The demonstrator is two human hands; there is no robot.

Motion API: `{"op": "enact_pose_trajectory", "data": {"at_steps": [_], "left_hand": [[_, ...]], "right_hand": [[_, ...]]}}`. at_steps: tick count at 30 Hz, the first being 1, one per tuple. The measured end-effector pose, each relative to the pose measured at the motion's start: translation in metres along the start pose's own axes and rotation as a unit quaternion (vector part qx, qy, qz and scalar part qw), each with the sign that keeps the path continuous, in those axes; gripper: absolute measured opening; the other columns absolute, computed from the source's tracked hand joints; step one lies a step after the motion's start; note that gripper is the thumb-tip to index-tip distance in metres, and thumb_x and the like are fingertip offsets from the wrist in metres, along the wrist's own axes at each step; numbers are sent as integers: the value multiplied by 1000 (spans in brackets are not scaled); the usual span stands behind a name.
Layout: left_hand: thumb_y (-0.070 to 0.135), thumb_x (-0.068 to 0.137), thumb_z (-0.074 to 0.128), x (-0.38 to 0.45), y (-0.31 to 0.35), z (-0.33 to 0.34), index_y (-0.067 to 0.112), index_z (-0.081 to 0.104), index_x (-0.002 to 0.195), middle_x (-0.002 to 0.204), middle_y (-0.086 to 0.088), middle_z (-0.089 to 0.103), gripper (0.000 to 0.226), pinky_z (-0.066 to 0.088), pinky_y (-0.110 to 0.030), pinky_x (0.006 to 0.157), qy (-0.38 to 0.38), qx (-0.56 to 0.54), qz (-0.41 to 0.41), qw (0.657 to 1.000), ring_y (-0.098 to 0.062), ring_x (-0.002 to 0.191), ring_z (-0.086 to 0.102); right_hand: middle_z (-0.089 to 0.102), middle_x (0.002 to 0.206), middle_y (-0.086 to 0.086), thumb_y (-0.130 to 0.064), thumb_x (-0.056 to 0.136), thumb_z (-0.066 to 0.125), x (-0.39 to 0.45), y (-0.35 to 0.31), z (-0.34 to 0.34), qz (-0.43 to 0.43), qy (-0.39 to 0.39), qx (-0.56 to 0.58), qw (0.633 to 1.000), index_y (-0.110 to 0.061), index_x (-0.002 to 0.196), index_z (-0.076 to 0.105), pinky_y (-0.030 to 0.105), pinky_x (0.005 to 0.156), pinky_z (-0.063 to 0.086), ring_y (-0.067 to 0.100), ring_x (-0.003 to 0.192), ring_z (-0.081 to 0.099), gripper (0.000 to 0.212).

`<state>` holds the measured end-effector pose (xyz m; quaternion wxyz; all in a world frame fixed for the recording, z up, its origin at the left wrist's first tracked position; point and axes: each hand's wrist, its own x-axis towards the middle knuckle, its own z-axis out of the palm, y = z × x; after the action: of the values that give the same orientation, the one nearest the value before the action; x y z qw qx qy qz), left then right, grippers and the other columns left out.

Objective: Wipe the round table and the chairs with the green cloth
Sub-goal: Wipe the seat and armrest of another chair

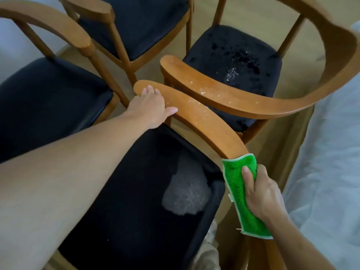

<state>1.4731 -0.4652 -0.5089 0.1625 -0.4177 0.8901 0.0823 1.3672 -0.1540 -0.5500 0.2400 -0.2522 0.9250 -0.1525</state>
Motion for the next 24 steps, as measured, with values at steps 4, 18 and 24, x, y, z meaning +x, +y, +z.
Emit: {"op": "enact_pose_trajectory", "data": {"at_steps": [4,18,24], "left_hand": [[57,92,39,4,0,-1,0,14,149,155,-22,18,85,31,-47,108,-17,31,18,999,-36,142,22],[42,100,34,4,2,-5,-1,7,149,156,-23,10,71,32,-43,108,-44,58,15,997,-33,144,15],[46,98,34,9,-6,14,5,8,150,158,-18,11,72,38,-46,103,5,15,4,1000,-31,144,18]], "right_hand": [[57,73,-1,-73,83,6,29,-19,-5,6,20,-10,1000,-24,90,43,31,54,42,17,63,58,61],[60,118,2,-62,93,12,4,-24,4,18,97,-37,994,-33,139,35,29,60,44,17,79,58,60],[64,69,5,-58,99,23,11,-75,1,58,267,309,911,-12,90,62,31,43,49,19,52,60,61]]}}
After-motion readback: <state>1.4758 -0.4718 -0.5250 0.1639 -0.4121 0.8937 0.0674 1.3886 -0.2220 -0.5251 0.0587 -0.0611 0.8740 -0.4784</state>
